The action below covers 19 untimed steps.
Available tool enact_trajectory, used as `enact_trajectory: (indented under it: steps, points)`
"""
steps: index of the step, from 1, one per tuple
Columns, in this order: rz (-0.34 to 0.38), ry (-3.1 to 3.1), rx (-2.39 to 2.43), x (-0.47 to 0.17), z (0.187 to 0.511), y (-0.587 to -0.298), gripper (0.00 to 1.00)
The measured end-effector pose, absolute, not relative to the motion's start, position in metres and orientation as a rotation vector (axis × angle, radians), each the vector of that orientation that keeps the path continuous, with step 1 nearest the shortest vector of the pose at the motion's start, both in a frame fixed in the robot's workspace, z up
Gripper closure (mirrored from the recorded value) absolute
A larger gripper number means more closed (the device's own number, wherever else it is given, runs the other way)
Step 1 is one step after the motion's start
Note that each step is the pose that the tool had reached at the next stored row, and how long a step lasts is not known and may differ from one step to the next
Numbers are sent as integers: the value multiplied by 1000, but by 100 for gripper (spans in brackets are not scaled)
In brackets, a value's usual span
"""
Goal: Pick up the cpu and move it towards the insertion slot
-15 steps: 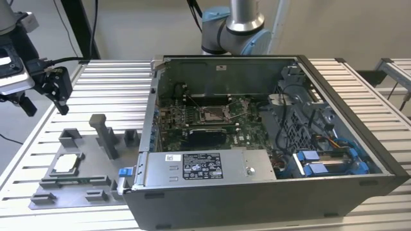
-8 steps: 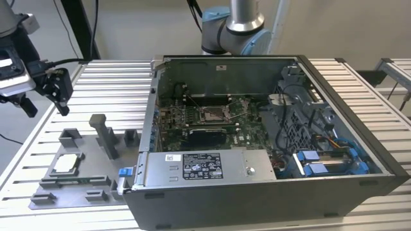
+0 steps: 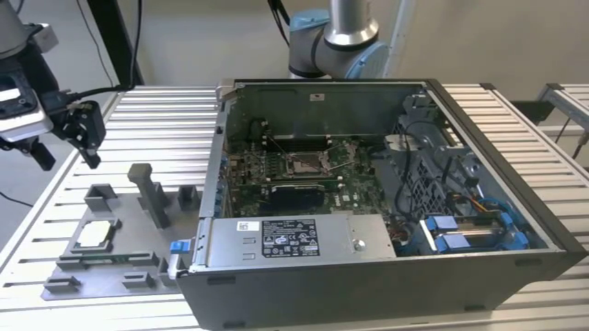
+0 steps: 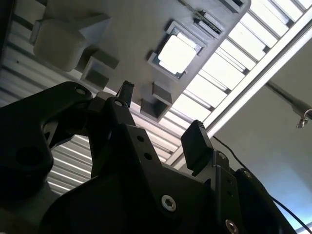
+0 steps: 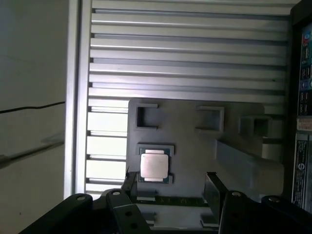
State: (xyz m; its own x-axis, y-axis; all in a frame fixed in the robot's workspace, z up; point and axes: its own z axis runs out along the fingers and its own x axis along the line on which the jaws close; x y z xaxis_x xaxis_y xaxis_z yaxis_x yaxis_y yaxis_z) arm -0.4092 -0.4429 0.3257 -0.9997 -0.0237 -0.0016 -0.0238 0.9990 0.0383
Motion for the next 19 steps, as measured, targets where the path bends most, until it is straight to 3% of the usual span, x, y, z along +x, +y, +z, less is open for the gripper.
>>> enact_trajectory:
  steps: [19]
  points:
    - [60, 3140, -37, -413, 308, -443, 0]
